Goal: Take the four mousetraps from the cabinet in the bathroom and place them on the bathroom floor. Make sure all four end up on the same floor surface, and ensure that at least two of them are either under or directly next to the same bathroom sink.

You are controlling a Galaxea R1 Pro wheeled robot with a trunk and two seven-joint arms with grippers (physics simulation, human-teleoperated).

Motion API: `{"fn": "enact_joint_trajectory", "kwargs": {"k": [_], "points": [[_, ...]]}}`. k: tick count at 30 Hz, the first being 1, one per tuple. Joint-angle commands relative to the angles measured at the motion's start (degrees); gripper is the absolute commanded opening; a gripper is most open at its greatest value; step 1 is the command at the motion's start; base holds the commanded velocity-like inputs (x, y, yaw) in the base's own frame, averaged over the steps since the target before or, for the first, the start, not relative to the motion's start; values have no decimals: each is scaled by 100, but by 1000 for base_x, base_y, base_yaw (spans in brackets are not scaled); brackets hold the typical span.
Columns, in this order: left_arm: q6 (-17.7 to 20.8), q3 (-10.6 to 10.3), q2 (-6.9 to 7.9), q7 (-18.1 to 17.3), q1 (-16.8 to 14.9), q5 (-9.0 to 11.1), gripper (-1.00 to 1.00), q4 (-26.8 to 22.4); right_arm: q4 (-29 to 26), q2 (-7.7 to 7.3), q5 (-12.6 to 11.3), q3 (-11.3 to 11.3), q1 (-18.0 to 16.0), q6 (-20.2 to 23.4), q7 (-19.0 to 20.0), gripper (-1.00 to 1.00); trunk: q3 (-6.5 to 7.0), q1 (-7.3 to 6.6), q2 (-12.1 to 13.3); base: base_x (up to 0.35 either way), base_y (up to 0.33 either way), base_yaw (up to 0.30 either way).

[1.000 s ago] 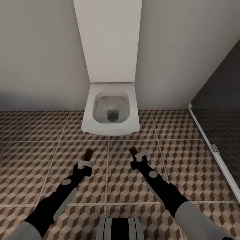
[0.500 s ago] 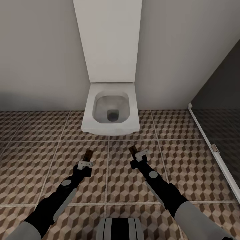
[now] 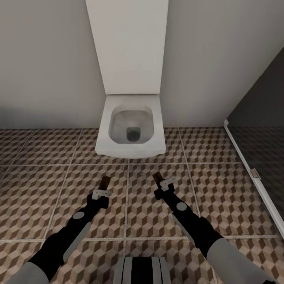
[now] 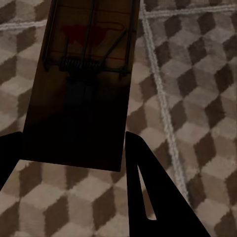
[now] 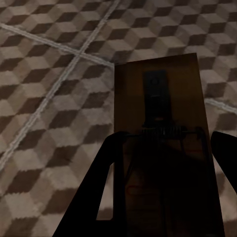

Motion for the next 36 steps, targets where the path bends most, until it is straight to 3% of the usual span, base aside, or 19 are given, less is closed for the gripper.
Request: {"fn": "enact_joint_trajectory", "kwargs": {"k": [1, 23, 28, 36], "points": [[22, -27, 8, 69, -5, 36, -100, -14, -8, -9, -64, 30, -5, 9, -26, -100, -13, -1, -2, 0, 0, 0], [24, -27, 23, 78, -5, 37, -100, 0, -8, -14, -62, 30, -5, 9, -39, -100, -61, -1, -2, 0, 0, 0], [24, -27, 25, 78, -5, 34, -100, -5, -8, -13, -62, 30, -5, 9, -35, -100, -151, 109, -202, 0, 0, 0], [24, -27, 25, 78, -5, 34, -100, -12, -8, -13, -62, 30, -5, 9, -35, -100, -359, 129, -213, 0, 0, 0]]}}
